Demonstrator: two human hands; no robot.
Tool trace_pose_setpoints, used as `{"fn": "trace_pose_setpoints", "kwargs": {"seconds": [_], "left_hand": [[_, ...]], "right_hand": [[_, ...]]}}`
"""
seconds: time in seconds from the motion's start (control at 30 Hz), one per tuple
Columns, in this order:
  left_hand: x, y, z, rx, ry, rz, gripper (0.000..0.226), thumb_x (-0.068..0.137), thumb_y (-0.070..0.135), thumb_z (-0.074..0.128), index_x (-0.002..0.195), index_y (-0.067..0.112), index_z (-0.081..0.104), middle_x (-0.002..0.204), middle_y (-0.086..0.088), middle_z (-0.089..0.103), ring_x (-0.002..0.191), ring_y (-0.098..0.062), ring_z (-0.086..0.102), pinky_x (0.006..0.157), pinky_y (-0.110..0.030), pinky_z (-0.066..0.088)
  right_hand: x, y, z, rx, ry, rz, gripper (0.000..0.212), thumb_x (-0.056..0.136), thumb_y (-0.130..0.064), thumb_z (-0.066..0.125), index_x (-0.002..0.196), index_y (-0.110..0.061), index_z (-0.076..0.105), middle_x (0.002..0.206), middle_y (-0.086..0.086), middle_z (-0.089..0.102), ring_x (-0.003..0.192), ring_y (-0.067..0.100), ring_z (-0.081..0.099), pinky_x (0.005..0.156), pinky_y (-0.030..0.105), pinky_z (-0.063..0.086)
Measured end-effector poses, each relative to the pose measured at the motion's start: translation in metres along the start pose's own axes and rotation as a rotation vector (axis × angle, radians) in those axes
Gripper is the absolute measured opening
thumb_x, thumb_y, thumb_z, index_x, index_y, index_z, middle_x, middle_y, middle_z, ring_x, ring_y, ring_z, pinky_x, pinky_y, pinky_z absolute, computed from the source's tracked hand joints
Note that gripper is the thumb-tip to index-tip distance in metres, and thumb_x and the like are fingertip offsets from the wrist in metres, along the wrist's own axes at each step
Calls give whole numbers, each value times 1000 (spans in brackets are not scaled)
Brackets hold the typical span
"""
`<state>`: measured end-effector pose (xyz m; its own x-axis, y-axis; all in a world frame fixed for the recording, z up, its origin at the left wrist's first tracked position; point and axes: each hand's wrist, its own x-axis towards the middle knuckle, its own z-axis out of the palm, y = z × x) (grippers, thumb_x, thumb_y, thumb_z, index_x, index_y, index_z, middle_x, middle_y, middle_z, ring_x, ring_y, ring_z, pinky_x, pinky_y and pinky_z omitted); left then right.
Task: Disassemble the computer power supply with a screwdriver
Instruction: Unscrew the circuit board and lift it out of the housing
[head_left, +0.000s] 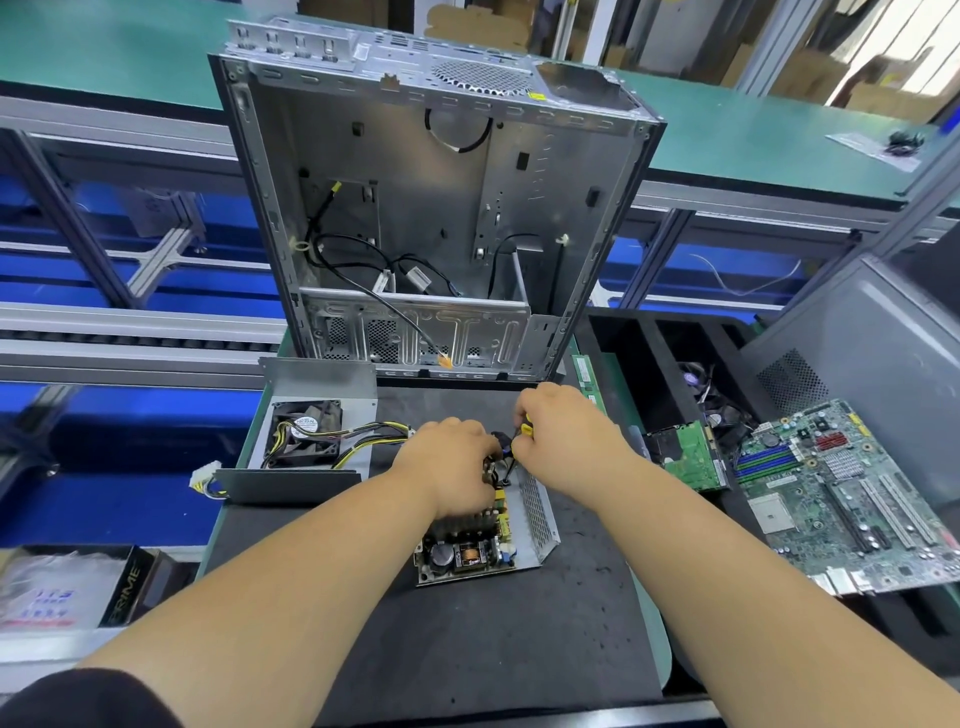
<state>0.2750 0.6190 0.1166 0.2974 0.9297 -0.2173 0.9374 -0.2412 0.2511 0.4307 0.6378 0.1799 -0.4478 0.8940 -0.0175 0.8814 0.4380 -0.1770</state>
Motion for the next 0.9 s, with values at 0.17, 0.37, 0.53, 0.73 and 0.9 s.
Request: {"fn": "trace_pose_setpoints", "kwargs": {"seconds": [0.17,0.37,0.53,0.73,0.9], "left_hand": [[-1,0,1,-7,-15,-5,53,78,37,57,130,28,53,120,3,55,113,-25,49,95,-38,37],[-1,1,-1,-1,-2,3,53,76,38,57,128,29,57,121,2,57,113,-25,51,96,-40,41],[0,0,0,13,7,7,48,77,40,58,124,29,59,117,2,57,110,-26,52,91,-38,40],[1,0,1,13,3,4,44,77,39,57,120,30,59,114,2,57,108,-27,51,87,-37,37],[1,-1,1,10,-12,0,57,77,39,56,133,31,54,123,3,55,114,-25,49,95,-39,38]], "right_hand": [[0,0,-3,-186,39,7,39,95,-58,44,95,-21,58,91,0,63,90,23,56,69,34,38],[0,-1,-4,-29,-13,-10,24,101,-35,48,106,-14,59,100,5,63,96,27,57,74,36,44],[-4,1,0,67,39,17,16,95,-21,53,110,-14,53,109,4,58,97,22,46,69,31,30],[-3,1,-1,-94,28,-41,20,96,-30,47,102,-15,57,105,4,60,99,26,52,76,35,37],[3,1,-3,-227,9,-18,36,102,-52,38,93,-19,48,83,0,52,87,26,59,65,33,33]]}}
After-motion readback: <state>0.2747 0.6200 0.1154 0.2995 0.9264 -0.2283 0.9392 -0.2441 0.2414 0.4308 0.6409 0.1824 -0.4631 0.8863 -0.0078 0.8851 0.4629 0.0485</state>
